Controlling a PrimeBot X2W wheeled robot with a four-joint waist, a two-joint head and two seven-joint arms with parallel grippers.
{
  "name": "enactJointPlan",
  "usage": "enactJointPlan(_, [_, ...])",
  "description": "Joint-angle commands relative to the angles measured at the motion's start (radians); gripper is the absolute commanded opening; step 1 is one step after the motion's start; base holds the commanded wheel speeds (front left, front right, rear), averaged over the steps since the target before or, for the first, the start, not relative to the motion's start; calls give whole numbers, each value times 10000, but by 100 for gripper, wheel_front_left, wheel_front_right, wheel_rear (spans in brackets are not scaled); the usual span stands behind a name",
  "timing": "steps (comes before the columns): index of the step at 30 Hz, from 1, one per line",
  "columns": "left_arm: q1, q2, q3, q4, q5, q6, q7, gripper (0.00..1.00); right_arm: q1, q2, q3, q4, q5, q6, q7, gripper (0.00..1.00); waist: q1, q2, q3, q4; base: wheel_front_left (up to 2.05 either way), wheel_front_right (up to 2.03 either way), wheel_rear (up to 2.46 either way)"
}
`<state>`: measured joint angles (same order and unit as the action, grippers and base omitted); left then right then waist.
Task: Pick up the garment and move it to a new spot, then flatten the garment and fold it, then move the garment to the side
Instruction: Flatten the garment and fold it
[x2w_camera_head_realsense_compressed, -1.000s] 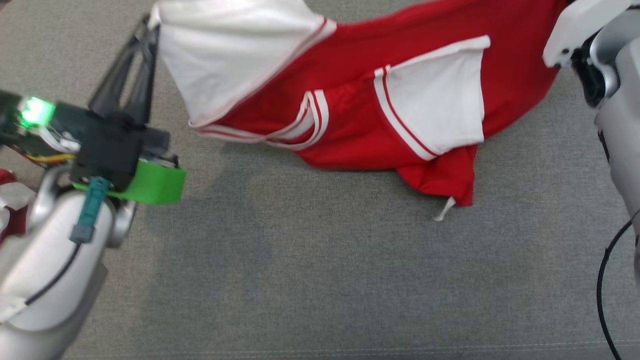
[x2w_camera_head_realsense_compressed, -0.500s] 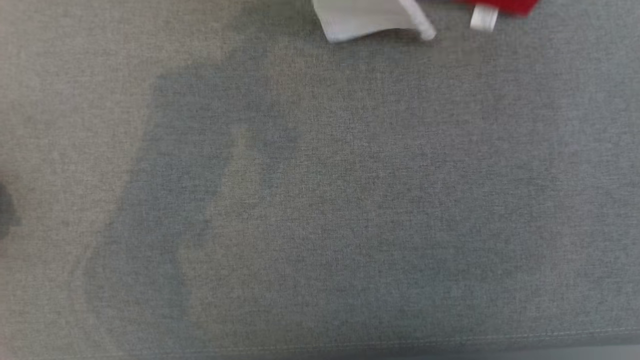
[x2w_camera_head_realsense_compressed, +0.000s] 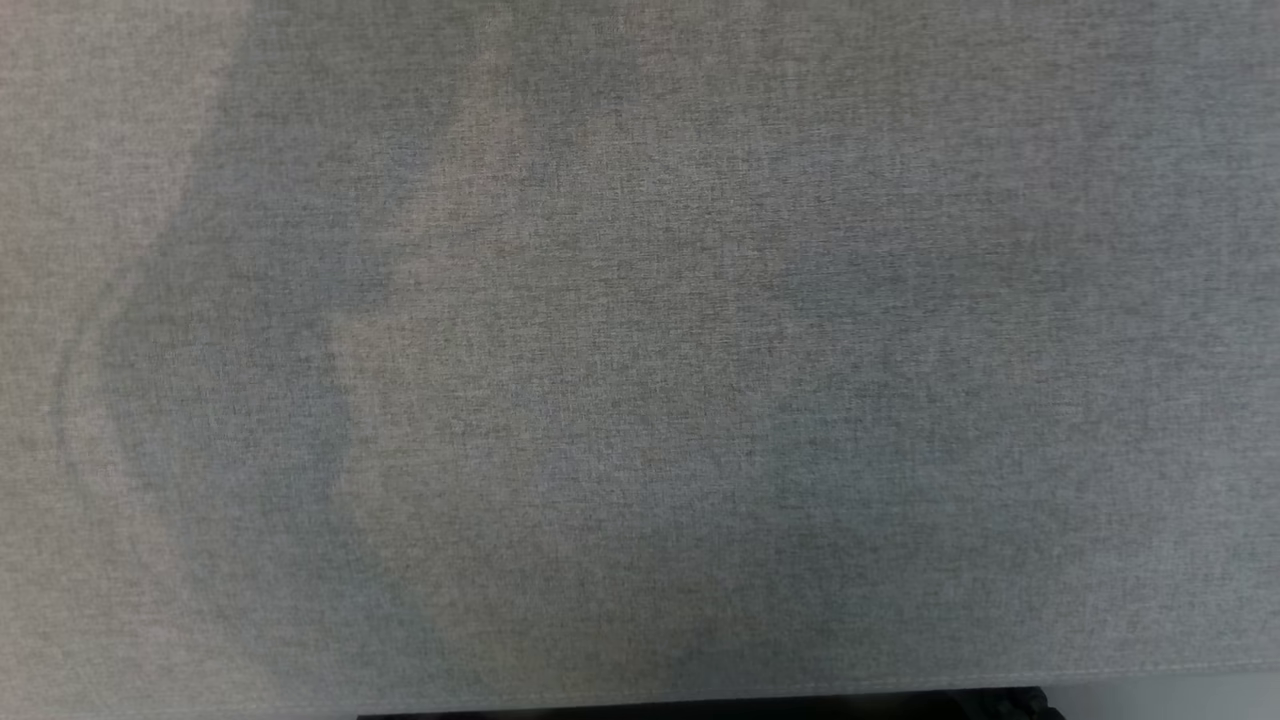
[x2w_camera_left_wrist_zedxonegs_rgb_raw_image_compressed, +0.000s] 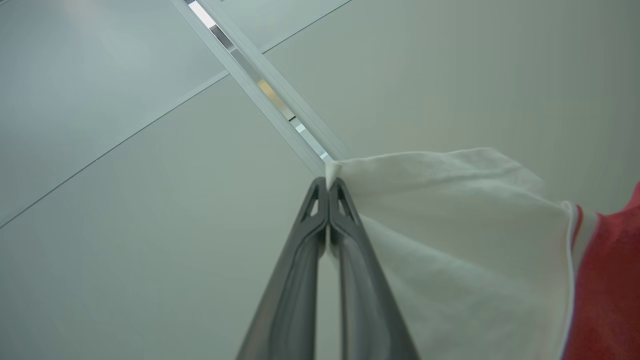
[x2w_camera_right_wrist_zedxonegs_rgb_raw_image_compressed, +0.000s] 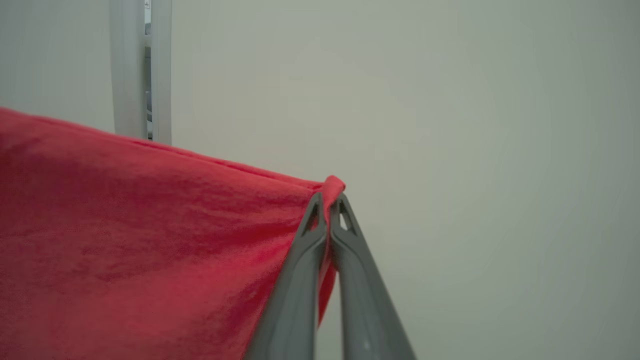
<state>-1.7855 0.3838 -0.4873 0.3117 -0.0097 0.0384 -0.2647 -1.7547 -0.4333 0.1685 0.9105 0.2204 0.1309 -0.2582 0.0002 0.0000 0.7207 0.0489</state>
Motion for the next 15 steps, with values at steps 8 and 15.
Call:
enactJointPlan(8, [4657,193,943,-2819,-1660,-8,8,0,3702,-663,-50,-2286,1410,-2,-69,0,-2,0,-683,619,0,0,0])
enactJointPlan(15, [9797,14,1660,-4494,-3094,-682,5,0,7600,-787,-955,-4377,2392,-2,-71,0,-2,0,-2290,490,0,0,0])
